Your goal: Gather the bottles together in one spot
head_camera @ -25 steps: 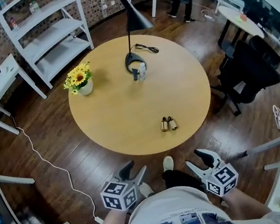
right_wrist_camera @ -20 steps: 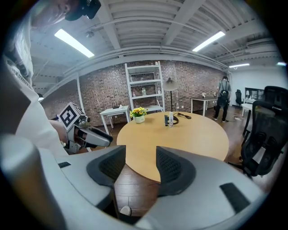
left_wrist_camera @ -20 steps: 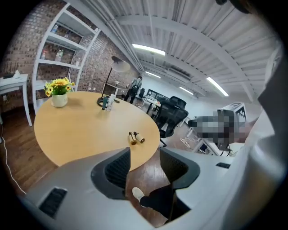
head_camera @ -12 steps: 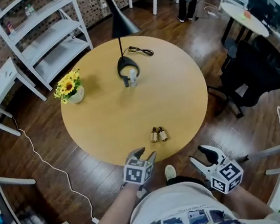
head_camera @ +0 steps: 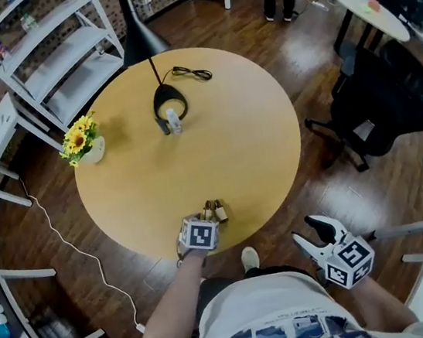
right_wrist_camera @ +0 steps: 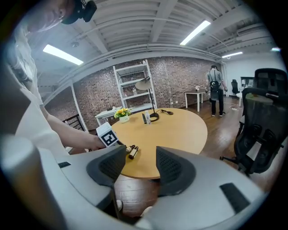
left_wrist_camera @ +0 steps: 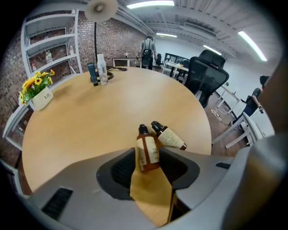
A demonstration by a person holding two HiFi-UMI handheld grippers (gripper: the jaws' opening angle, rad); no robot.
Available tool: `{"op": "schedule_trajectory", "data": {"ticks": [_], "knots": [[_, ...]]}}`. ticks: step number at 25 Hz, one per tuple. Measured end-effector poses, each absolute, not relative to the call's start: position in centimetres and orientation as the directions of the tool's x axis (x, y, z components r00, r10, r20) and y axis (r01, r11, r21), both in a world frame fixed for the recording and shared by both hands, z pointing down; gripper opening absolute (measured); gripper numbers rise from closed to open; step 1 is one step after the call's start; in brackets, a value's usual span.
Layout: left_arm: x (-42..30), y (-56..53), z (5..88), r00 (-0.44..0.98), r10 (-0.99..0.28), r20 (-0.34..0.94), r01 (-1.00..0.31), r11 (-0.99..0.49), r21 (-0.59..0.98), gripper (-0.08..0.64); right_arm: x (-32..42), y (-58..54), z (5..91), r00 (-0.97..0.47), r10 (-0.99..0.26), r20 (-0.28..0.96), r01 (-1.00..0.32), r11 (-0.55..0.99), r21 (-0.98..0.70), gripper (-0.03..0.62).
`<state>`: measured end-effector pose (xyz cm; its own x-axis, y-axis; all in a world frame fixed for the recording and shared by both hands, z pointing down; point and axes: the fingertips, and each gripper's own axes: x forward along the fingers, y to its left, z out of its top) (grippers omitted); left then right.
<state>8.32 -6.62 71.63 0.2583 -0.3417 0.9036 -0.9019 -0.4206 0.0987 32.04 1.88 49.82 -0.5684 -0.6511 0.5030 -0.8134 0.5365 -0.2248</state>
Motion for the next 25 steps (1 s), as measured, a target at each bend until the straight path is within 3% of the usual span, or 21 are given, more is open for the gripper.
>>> {"op": "schedule_trajectory", "data": {"ticks": [6, 14, 19, 25], "knots": [[8.0, -6.5, 71.0, 0.244, -0.408, 0.88, -0.938, -0.328, 0.109, 0.143, 34.2, 0.4, 50.2, -0.588, -0.639, 0.496, -0.8, 0.553, -0.235, 0.235], [7.7, -6.4, 60.8, 0.4, -0.632, 0.664, -0.917, -0.27, 0.295, 0.138, 28.5, -2.5, 49.5, -0.718, -0.554, 0.423, -0.691, 0.644, -0.329, 0.235], [8.5, -4.3, 51.8, 0.56, -0.721, 0.407, -0.818, -0.403, 0.411, 0.138, 21.3, -4.1, 47.2, -0.826, -0.467, 0.315, -0.563, 0.665, -0.49, 0.195], [6.4, 0.4, 44.5, 0.678, -0.713, 0.179, -0.707, -0.567, 0.422, 0.138, 11.6, -3.6, 43.2, -0.917, -0.369, 0.153, -0.36, 0.599, -0.715, 0.176]]}}
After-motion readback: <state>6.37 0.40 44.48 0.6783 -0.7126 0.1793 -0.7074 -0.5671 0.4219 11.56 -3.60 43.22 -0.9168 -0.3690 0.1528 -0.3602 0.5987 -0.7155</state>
